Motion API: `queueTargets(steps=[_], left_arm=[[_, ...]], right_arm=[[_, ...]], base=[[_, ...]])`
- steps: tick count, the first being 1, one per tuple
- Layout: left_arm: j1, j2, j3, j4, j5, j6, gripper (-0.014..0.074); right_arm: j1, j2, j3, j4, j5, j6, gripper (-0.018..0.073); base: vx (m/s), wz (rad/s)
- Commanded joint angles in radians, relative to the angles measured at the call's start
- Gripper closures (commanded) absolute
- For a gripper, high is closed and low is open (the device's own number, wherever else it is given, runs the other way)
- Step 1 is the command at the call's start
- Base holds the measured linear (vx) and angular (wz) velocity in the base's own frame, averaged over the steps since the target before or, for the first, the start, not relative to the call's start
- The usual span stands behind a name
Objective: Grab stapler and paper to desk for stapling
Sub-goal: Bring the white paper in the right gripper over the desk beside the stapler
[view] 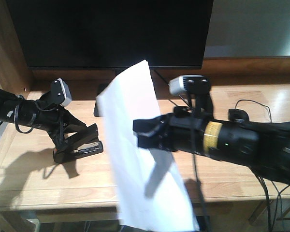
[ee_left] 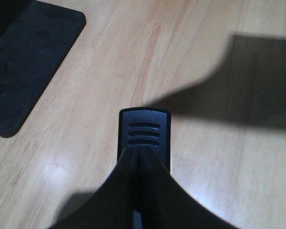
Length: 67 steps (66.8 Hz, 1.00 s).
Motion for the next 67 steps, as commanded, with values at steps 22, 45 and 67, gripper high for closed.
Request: queueTargets(steps=[22, 45, 67], left_arm=[[-0.003, -0.046, -0.024, -0.048, 0.027, -0.01, 0.0603], [-0.003, -0.046, -0.024, -0.048, 0.027, -0.01, 0.0603], [-0.003, -0.046, -0.024, -0.048, 0.027, -0.01, 0.0603]], right_arm=[[-0.003, 0.332, -0.047, 0.914, 0.0, -0.753, 0.0561], [-0.001, 0.389, -0.101, 0.914, -0.03, -0.907, 0.0561], [-0.001, 0.396, -0.165, 0.899, -0.055, -0.893, 0.0561]], base=[[0.0, 0.0], [0.0, 0.0], [0.0, 0.0]])
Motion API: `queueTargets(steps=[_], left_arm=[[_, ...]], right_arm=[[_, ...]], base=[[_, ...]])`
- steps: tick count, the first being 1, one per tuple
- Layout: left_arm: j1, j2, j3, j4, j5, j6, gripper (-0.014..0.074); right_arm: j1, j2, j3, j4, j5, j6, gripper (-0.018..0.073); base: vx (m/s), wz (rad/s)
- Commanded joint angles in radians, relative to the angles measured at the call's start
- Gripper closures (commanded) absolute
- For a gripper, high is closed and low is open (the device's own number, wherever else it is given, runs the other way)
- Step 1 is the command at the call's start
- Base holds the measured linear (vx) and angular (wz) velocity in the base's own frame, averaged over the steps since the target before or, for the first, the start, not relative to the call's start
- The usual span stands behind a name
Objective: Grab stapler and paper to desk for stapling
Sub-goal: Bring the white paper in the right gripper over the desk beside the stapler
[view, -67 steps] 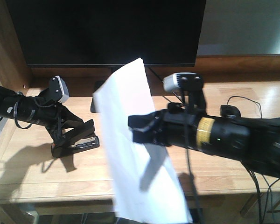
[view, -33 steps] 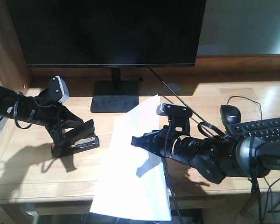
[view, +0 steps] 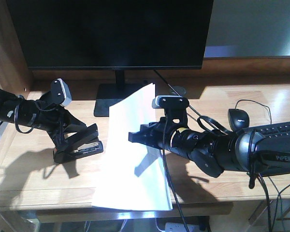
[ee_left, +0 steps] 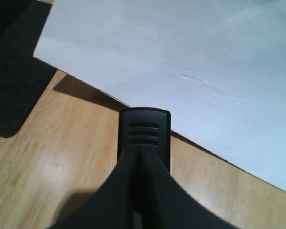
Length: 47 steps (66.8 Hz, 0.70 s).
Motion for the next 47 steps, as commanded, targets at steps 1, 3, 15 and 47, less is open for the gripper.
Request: queueTargets(steps=[1, 3, 15, 47], left_arm=[[-0.003, -0.046, -0.024, -0.048, 0.027, -0.01, 0.0603], [-0.003, -0.046, -0.024, -0.048, 0.027, -0.01, 0.0603], [-0.003, -0.046, -0.024, -0.048, 0.027, -0.01, 0.0603], [-0.003, -0.046, -0.024, -0.048, 0.027, -0.01, 0.0603]], right_arm=[[-0.002, -0.042, -0.032, -0.008, -0.092, -0.008, 0.0561], [-0.002, -0.042, -0.032, -0.008, -0.096, -0.007, 0.0561], [-0.001, -0.041, -0.032, -0.016, -0.101, -0.005, 0.0561], [0.02, 0.019, -0.033, -0.097, -0.219, 0.092, 0.0561]], base=[[0.0, 0.0], [0.0, 0.0], [0.0, 0.0], [0.0, 0.0]])
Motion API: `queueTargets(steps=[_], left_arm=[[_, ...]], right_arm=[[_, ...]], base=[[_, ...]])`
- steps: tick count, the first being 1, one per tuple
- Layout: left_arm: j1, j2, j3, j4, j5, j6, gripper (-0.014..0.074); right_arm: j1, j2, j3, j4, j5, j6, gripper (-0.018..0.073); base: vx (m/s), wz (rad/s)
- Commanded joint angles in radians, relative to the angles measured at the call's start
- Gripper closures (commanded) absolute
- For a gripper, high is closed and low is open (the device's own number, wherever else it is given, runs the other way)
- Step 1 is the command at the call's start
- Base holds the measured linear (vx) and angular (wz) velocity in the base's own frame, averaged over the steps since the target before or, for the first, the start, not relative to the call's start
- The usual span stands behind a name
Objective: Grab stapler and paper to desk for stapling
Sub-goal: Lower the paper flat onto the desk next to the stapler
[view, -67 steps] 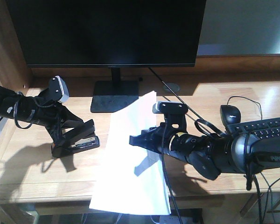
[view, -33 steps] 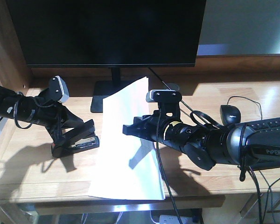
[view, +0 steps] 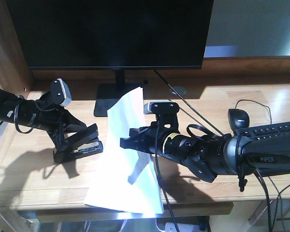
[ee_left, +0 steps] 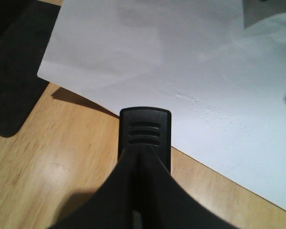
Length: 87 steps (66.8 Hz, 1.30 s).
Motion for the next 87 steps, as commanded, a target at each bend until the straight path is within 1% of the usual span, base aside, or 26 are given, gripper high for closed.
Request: queueTargets(steps=[1, 9, 14, 23, 44, 51, 58, 62, 69, 78, 87], left_arm=[[-0.003, -0.046, -0.024, -0.048, 0.027, -0.01, 0.0603], [-0.003, -0.046, -0.024, -0.048, 0.027, -0.01, 0.0603], [-0.003, -0.046, -0.024, -0.048, 0.027, -0.01, 0.0603], [-0.003, -0.046, -0.024, -0.048, 0.027, -0.01, 0.0603], [-0.003, -0.046, -0.024, -0.048, 0.027, -0.01, 0.0603], [-0.003, -0.046, -0.024, -0.048, 0.027, -0.01, 0.0603], [-0.003, -0.046, -0.024, -0.048, 0.027, -0.01, 0.0603], [-0.003, -0.046, -0.024, -0.048, 0.027, -0.01, 0.0603], [-0.003, -0.046, -0.024, -0.048, 0.027, -0.01, 0.0603], [-0.003, -0.046, -0.024, -0.048, 0.027, -0.01, 0.0603], [-0.003, -0.046, -0.024, -0.048, 0.027, -0.01, 0.0603]], right_arm=[[-0.003, -0.047, -0.025, -0.013, -0.107, 0.012, 0.0561], [-0.003, -0.057, -0.024, -0.1, -0.128, 0.067, 0.0561], [-0.003, -0.065, -0.024, -0.121, -0.146, 0.109, 0.0561], [-0.004, -0.066, -0.024, -0.124, -0.198, 0.15, 0.0561], [-0.004, -0.109, -0.024, -0.14, -0.205, 0.15, 0.0561], [-0.004, -0.139, -0.024, -0.151, -0.194, 0.15, 0.0561], [-0.004, -0.143, -0.024, -0.151, -0.159, 0.173, 0.0561], [-0.004, -0.131, -0.024, -0.151, -0.121, 0.173, 0.0561], [-0.004, -0.097, -0.024, -0.151, -0.107, 0.182, 0.0561], [-0.004, -0.046, -0.024, -0.145, -0.155, 0.187, 0.0561], [-0.004, -0.018, -0.024, -0.103, -0.195, 0.188, 0.0561]], base=[[0.0, 0.0], [0.0, 0.0], [0.0, 0.0], [0.0, 0.0], [0.0, 0.0], [0.0, 0.0], [0.0, 0.0], [0.0, 0.0], [0.0, 0.0], [0.0, 0.0], [0.0, 0.0]])
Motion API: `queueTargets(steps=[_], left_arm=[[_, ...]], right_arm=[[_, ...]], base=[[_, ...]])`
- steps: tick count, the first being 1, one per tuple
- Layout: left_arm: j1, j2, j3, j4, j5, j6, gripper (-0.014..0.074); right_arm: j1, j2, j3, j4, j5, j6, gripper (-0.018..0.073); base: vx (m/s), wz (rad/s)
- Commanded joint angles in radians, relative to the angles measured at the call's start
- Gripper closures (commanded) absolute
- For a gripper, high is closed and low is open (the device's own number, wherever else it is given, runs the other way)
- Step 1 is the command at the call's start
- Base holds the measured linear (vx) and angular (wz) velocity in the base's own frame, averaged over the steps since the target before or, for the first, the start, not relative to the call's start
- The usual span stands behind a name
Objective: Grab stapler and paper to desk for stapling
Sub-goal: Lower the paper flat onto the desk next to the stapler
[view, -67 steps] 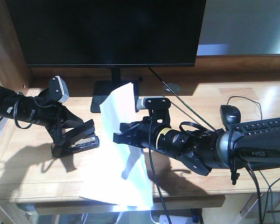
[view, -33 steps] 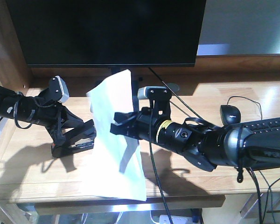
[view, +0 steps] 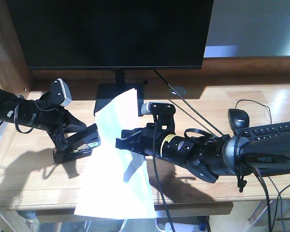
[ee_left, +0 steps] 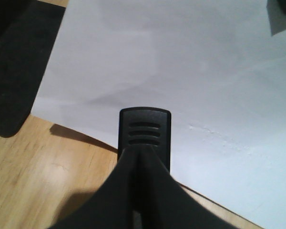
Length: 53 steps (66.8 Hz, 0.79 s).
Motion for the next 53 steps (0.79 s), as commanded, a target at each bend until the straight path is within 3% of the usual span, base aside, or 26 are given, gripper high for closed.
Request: queueTargets(steps=[1, 13, 34, 44, 53], left_arm=[[-0.003, -0.046, -0.024, -0.048, 0.027, -0.01, 0.0603], [-0.003, -0.046, -0.024, -0.048, 0.027, -0.01, 0.0603], [-0.003, -0.046, -0.024, -0.048, 0.027, -0.01, 0.0603], [-0.003, -0.046, -0.024, -0.048, 0.027, -0.01, 0.0603], [-0.003, -0.046, -0.024, -0.048, 0.027, -0.01, 0.0603]], right_arm=[[-0.004, -0.033, -0.024, 0.045, -0.105, 0.0, 0.0561], [-0.004, 0.0, -0.034, 0.08, -0.107, -0.001, 0.0561], [-0.004, 0.087, -0.195, 0.073, -0.019, 0.043, 0.0539], [-0.005, 0.089, -0.234, 0.073, 0.095, 0.043, 0.0473], [-0.005, 0.089, -0.244, 0.073, 0.132, 0.019, 0.0356]], base=[[0.0, 0.0], [0.0, 0.0], [0.0, 0.0], [0.0, 0.0], [0.0, 0.0]])
